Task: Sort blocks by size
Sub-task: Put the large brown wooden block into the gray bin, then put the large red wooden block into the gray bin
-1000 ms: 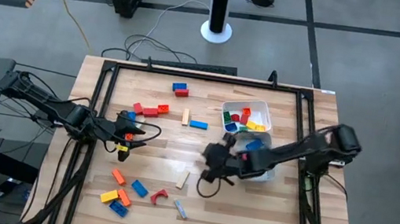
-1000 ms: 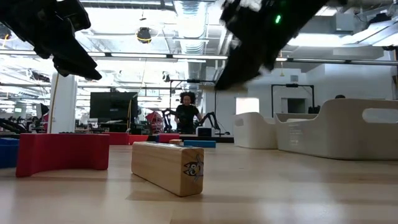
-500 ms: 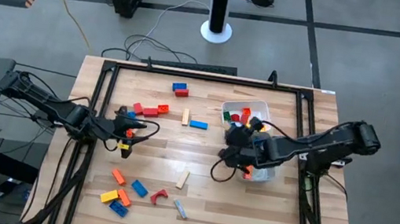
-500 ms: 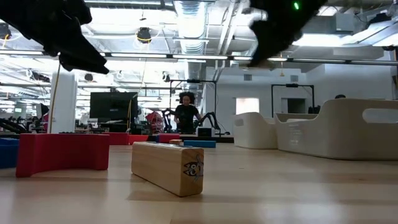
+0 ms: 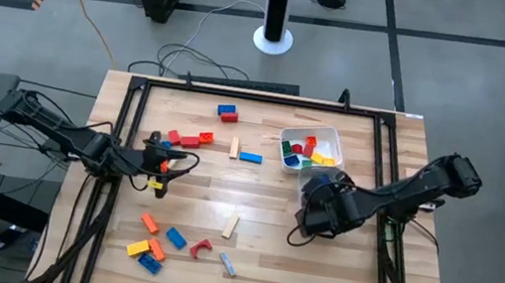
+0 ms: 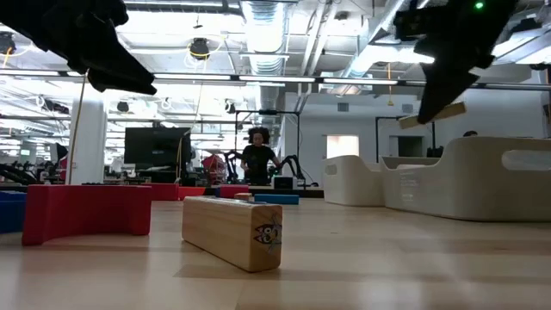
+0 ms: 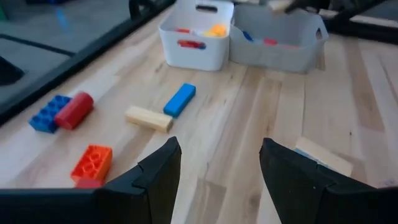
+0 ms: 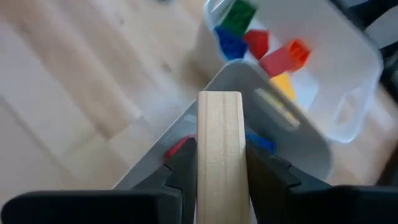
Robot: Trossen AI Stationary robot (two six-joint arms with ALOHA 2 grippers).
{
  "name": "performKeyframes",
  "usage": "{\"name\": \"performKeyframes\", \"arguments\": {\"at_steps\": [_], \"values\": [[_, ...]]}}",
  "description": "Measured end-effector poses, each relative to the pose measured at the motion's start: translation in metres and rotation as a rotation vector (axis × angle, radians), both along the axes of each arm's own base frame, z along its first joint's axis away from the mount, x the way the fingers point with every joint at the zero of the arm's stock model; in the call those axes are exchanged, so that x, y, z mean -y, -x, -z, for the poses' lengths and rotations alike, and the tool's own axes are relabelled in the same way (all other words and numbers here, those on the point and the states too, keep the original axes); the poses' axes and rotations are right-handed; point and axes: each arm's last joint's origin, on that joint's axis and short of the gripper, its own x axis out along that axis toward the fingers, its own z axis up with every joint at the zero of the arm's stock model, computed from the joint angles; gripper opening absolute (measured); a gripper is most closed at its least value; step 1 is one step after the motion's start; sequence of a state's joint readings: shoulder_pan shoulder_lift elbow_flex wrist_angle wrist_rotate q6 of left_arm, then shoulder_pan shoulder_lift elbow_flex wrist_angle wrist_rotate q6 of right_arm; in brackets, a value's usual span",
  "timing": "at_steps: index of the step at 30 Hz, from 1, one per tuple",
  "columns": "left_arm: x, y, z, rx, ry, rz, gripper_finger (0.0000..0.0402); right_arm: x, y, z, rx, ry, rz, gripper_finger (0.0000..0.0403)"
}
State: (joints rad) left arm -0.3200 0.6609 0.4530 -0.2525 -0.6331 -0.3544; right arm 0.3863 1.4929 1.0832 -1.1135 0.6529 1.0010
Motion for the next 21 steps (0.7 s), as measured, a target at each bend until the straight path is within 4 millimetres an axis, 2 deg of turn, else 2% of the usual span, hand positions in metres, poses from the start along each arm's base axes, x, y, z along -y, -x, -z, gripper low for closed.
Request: {"name": "performKeyframes", "arguments": {"at_steps": [7,11,14,17,21], "values": [[0.001,-0.004,-0.010,0.099,0.002,0.001,0.0208,0.001,0.011,0.022,0.012,0.019,0.076,0.0190],[0.001,-0.003,-0.007,0.078,0.017,-0.008,0.0208,0.000,0.013,0.025,0.016,-0.011,0.100,0.0226],[-0.003,-0.001,-0.001,0.015,0.013,-0.029,0.0208,-0.006,0.011,0.019,0.028,-0.031,0.082,0.0241],[-0.011,0.000,0.002,-0.042,0.023,-0.097,0.0208,-0.014,0.004,0.003,0.080,-0.029,0.026,0.0244],[-0.027,-0.002,0.007,-0.126,0.016,-0.177,0.0208,-0.027,-0.020,-0.017,0.306,0.081,-0.112,0.0242]]}}
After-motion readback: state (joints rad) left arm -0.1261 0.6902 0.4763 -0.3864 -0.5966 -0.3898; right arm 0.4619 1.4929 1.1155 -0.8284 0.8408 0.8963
